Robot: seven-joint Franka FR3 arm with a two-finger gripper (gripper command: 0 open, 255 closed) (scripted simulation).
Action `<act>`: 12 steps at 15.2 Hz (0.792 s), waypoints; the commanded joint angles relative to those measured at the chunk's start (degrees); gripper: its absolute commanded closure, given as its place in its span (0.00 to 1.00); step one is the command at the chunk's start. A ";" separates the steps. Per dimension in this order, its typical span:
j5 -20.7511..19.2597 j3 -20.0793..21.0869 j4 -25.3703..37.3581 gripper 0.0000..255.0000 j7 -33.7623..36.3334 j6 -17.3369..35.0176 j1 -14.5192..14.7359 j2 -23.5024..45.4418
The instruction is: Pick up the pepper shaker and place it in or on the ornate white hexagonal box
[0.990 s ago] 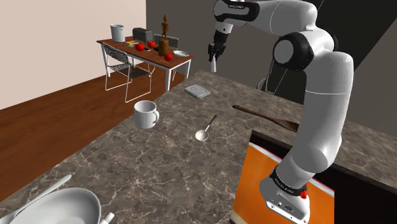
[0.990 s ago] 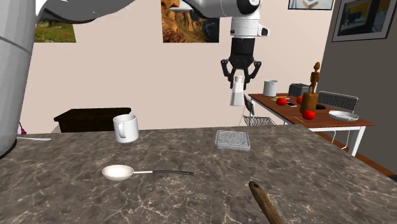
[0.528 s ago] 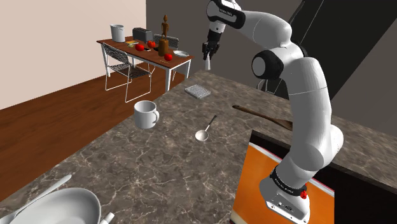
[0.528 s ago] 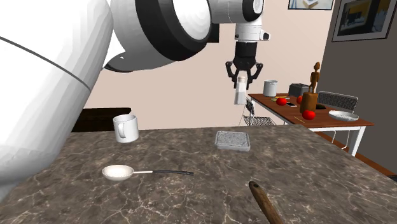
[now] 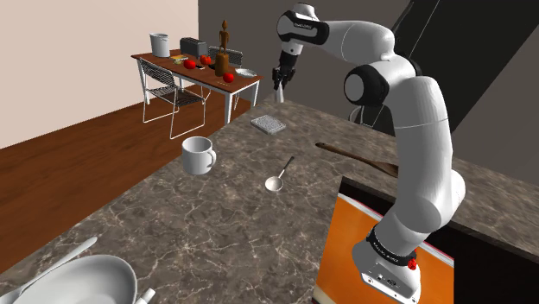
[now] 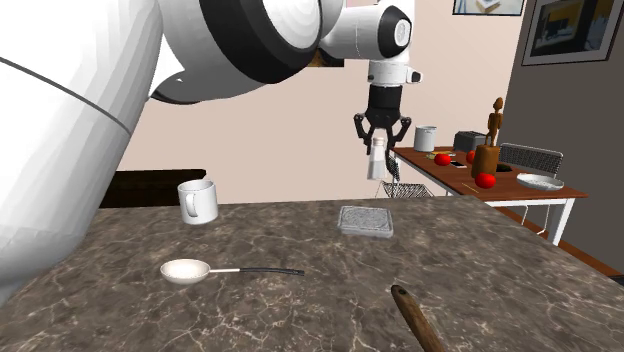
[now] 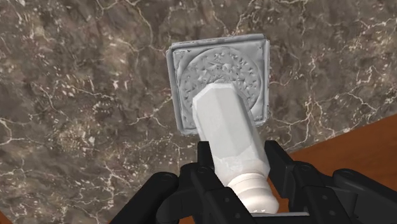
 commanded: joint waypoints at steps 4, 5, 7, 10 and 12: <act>-0.04 -0.07 -5.90 1.00 -0.63 4.76 0.83 -1.07; -0.02 -0.06 -6.75 1.00 -0.73 5.56 0.94 -1.12; 0.00 -0.05 -7.26 1.00 -0.79 6.04 1.00 -1.14; 0.00 -0.05 -7.25 1.00 -0.79 6.03 1.00 -1.14; 0.00 -0.05 -7.25 1.00 -0.79 6.03 1.00 -1.13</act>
